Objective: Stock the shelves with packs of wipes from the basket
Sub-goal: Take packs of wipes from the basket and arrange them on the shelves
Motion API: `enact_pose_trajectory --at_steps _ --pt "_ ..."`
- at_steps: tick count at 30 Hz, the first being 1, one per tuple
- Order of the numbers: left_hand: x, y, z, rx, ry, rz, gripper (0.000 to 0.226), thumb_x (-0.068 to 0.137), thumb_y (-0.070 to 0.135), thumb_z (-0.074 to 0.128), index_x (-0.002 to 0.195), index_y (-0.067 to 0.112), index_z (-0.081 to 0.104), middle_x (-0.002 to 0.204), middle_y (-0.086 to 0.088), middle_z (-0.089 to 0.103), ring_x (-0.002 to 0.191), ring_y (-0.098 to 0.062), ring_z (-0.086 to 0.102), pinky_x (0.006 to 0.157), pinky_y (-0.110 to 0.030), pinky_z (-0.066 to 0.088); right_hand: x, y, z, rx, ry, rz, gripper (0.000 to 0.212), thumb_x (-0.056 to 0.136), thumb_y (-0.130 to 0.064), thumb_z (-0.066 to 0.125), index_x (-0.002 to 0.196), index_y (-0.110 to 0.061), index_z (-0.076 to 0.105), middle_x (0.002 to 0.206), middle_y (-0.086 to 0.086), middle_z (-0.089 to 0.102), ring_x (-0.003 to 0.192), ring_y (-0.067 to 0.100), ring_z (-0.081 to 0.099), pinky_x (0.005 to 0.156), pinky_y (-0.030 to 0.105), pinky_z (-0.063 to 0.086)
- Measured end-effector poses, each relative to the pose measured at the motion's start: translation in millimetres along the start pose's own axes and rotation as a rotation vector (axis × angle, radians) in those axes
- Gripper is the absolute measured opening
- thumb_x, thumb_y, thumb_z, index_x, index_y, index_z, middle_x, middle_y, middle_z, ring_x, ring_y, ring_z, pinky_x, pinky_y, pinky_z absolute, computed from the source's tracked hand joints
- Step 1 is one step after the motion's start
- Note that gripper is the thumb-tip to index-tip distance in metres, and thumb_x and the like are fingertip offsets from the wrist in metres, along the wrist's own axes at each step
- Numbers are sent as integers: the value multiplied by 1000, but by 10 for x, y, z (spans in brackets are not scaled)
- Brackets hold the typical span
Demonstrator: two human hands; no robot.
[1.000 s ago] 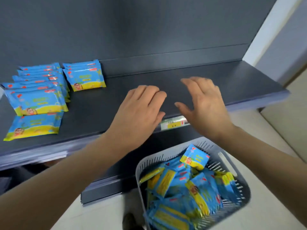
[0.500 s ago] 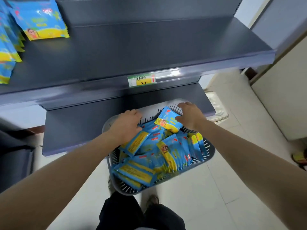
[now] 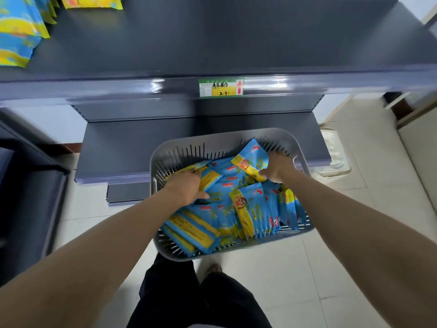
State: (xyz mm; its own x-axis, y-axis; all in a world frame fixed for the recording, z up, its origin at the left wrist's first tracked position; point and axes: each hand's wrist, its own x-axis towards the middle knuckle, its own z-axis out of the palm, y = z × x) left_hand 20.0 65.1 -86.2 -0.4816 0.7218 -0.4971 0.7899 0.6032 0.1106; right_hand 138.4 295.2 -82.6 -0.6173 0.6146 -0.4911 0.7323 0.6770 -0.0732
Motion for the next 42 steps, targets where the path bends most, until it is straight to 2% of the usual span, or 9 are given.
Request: enact_pose_trajectory --at_steps 4,7,12,18,22,25,29,37,42 --pt "45 42 62 11 -44 -37 84 73 51 70 135 6 34 134 -14 44 117 -32 50 93 -44 47 -31 2 -73 -58 -27 -65 38 84 -29 64 112 -4 57 114 18 60 104 35 57 80 35 47" --pt "41 73 56 60 -46 -51 71 80 33 69 134 5 34 130 -16 45 114 -33 51 90 -43 49 -111 -20 -131 12 -85 -139 24 84 -24 60 101 -7 59 104 16 65 92 32 61 70 33 46" --pt "-69 74 -127 30 77 -59 25 88 16 53 110 5 52 110 -15 60 95 -31 60 72 -38 47 -332 -91 -484 46 -66 -273 31 84 -25 62 107 -5 61 104 12 64 95 28 59 76 30 45" --pt "-273 -113 -727 -88 10 51 21 90 21 46 99 4 53 109 -17 59 100 -30 55 72 -28 34 -670 -245 -1238 109 -5 -462 18 86 -32 60 102 -27 53 93 -2 57 74 13 51 61 25 36" --pt "-434 -196 -1182 -257 70 90 14 92 22 49 93 7 51 86 -7 53 75 -22 50 58 -25 32 -824 -486 -1755 88 228 -523 17 86 -27 60 100 -18 54 88 1 52 81 22 51 66 27 34" --pt "-519 -308 -1474 -465 91 97 12 92 20 55 89 10 49 73 -2 54 60 -18 53 44 -19 42 -900 -747 -2053 131 362 -522 19 88 -25 59 100 -11 54 87 5 53 82 24 50 70 31 40" --pt "-642 -494 -1765 -605 161 111 15 88 9 59 95 12 47 76 -1 52 58 -10 55 38 -15 45 -877 -1087 -2313 150 427 -502 21 88 -15 56 107 -8 52 103 14 61 95 31 56 78 35 45" --pt "-880 -1149 -2231 -534 491 42 16 83 7 58 97 13 52 93 -1 55 82 -17 53 59 -23 39 -517 -1903 -2640 96 417 -516 26 85 -10 52 111 -12 54 109 14 62 99 32 57 81 37 47" --pt "-943 -1697 -2487 -524 543 10 16 86 4 55 89 18 50 84 1 53 71 -14 52 55 -23 40 -244 -2505 -2767 98 435 -583 28 82 -7 53 109 -16 57 104 10 63 90 27 55 76 34 45"
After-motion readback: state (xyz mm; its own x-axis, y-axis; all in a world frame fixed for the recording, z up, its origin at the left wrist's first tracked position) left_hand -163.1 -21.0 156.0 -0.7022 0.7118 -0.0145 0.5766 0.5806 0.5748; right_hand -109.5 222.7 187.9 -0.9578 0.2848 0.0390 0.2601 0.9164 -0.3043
